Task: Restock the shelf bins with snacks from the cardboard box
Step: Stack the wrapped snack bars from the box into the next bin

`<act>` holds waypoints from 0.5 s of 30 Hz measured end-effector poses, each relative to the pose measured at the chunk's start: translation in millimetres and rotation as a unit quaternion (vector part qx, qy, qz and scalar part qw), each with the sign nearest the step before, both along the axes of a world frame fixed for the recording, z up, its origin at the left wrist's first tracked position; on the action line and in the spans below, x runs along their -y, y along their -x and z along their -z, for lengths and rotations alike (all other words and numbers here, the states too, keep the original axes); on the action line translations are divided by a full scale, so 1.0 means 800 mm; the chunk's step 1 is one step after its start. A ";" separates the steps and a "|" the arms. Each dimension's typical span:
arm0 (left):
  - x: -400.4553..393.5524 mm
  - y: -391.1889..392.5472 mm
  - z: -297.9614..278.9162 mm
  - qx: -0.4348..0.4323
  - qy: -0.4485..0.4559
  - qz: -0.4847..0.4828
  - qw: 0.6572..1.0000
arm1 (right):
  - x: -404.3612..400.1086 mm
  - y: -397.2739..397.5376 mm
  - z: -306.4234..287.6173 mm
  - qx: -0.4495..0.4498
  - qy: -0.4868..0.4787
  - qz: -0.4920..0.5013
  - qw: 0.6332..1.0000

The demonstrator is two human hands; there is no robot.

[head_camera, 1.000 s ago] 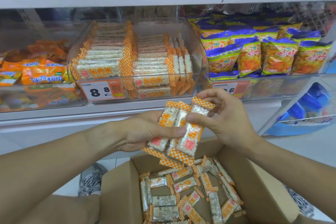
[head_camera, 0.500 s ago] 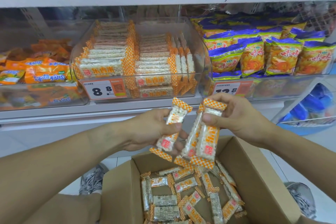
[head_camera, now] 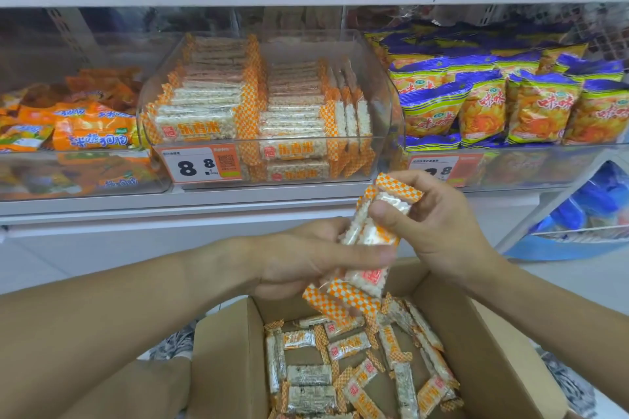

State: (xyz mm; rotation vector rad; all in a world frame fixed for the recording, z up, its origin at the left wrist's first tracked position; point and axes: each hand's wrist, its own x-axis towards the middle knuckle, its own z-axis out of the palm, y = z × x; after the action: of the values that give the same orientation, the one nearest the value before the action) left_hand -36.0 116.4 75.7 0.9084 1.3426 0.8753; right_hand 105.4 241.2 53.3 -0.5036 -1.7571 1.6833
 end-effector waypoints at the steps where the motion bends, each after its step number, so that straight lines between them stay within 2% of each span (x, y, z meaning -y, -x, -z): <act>1: -0.001 0.001 0.001 -0.004 -0.007 0.018 1.000 | 0.006 0.003 0.001 0.010 -0.013 0.012 1.000; 5: -0.002 0.005 -0.001 0.056 0.071 0.018 0.996 | 0.011 0.008 0.001 0.075 -0.047 0.014 0.996; 8: 0.001 0.015 -0.002 -0.048 0.080 0.049 0.994 | -0.001 0.001 -0.006 0.126 0.016 -0.070 0.989; 11: 0.005 0.027 -0.009 -0.159 0.056 0.098 0.981 | -0.011 -0.011 -0.017 0.181 0.078 -0.183 0.963; 15: 0.010 0.048 -0.029 -0.269 -0.004 0.097 0.958 | -0.016 -0.011 -0.038 0.194 0.030 -0.242 0.950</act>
State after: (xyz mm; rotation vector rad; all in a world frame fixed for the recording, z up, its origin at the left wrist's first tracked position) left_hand -74.5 108.3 99.1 1.3216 1.6738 0.4938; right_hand 113.9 254.0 83.9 -0.4795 -2.2574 2.0853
